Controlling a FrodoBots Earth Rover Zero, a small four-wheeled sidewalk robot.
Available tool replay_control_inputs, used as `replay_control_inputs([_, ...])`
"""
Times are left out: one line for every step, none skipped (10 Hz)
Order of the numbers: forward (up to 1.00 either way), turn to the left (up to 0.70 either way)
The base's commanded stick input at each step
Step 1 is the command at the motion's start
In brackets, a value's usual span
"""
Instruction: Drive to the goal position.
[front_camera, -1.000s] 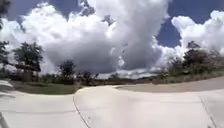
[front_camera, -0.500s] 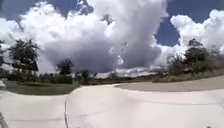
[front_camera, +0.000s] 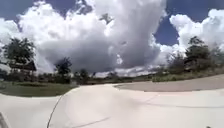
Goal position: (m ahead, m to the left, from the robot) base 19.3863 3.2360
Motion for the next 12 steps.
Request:
replay_control_inputs([0.85, 0.00])
replay_control_inputs([0.85, 0.00])
replay_control_inputs([0.85, 0.07])
replay_control_inputs([0.85, 0.34])
replay_control_inputs([0.85, 0.34])
replay_control_inputs([0.85, 0.11])
replay_control_inputs([0.85, 0.00])
replay_control_inputs([0.85, 0.17])
replay_control_inputs([0.85, 0.29])
replay_control_inputs([0.85, 0.22])
replay_control_inputs([0.85, 0.00])
replay_control_inputs([0.85, 0.00])
